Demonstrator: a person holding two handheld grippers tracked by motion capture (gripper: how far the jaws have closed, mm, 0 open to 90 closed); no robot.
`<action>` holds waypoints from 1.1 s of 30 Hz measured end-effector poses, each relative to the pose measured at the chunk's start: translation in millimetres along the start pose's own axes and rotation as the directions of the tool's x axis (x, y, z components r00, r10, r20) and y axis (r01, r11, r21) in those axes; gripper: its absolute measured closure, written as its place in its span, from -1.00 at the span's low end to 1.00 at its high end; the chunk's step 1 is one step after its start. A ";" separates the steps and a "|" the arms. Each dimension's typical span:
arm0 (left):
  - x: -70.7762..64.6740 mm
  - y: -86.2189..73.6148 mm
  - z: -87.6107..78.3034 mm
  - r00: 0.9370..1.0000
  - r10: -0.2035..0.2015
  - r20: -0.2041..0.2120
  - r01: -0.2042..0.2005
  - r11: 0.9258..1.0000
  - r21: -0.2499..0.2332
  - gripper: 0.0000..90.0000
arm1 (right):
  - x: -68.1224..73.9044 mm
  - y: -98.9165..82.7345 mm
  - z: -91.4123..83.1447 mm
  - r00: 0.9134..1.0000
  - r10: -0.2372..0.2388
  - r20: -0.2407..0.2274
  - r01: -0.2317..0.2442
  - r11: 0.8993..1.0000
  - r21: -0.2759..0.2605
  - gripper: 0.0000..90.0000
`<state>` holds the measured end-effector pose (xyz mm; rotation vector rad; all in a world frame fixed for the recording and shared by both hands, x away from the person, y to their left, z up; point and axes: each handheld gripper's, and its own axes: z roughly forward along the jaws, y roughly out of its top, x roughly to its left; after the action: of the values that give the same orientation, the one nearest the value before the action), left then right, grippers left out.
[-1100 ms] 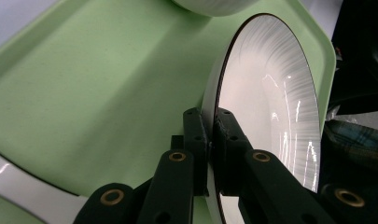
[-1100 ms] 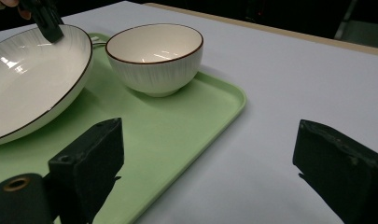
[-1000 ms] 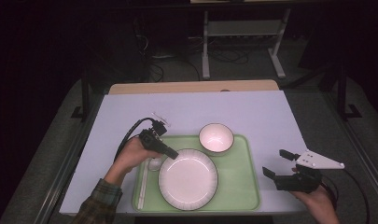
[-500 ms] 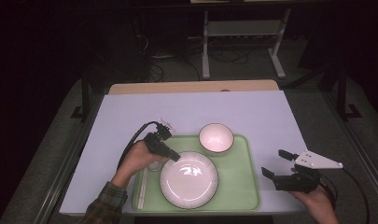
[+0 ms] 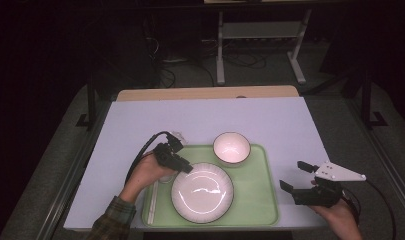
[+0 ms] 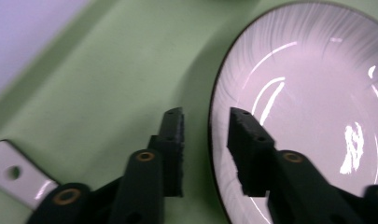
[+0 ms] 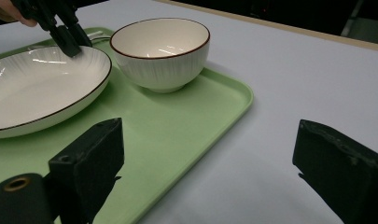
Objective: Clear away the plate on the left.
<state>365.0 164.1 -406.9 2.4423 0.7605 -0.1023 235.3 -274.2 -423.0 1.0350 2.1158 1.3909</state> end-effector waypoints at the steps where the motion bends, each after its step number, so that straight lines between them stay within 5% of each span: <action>1: 0.4 -1.9 -3.5 1.000 0.003 0.000 -0.003 1.000 -0.025 0.28 | -0.1 0.0 -0.1 1.000 0.000 0.000 0.000 1.000 -0.001 -0.82; 6: -1.7 -15.1 -23.2 1.000 0.015 -0.014 -0.017 0.988 -0.153 -0.07 | -0.6 -0.3 -1.7 1.000 0.002 0.003 -0.002 1.000 -0.006 -0.82; 10: -5.5 -28.8 -38.8 0.998 0.017 -0.063 -0.033 0.964 -0.265 -0.21 | -1.0 0.2 -2.8 1.000 0.002 0.005 -0.002 1.000 -0.010 -0.82; 14: -9.6 -49.1 -49.2 0.995 0.008 -0.101 -0.044 0.932 -0.360 -0.39 | -0.8 0.4 -2.8 1.000 0.002 0.005 -0.002 1.000 -0.009 -0.82; 19: -15.1 -73.9 -56.5 0.991 -0.017 -0.134 -0.041 0.907 -0.419 -0.55 | -0.3 0.9 -3.4 1.000 0.002 0.005 -0.002 1.000 -0.012 -0.82; 27: -21.6 -117.7 -68.5 0.984 -0.042 -0.172 -0.045 0.879 -0.474 -0.61 | 0.2 1.7 -3.6 1.000 0.001 0.005 -0.001 1.000 -0.015 -0.82; 31: -21.5 -137.0 -74.7 0.979 -0.059 -0.194 -0.044 0.870 -0.490 -0.61 | 0.5 2.1 -3.7 1.000 0.002 0.007 -0.002 1.000 -0.018 -0.82; 33: -20.6 -145.0 -77.8 0.976 -0.074 -0.204 -0.036 0.872 -0.488 -0.61 | 0.6 2.2 -3.6 1.000 0.002 0.008 -0.002 1.000 -0.018 -0.82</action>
<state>261.9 294.0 -410.2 1.9739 0.7908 0.3222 233.2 -275.5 -419.5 1.0342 2.0941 1.4017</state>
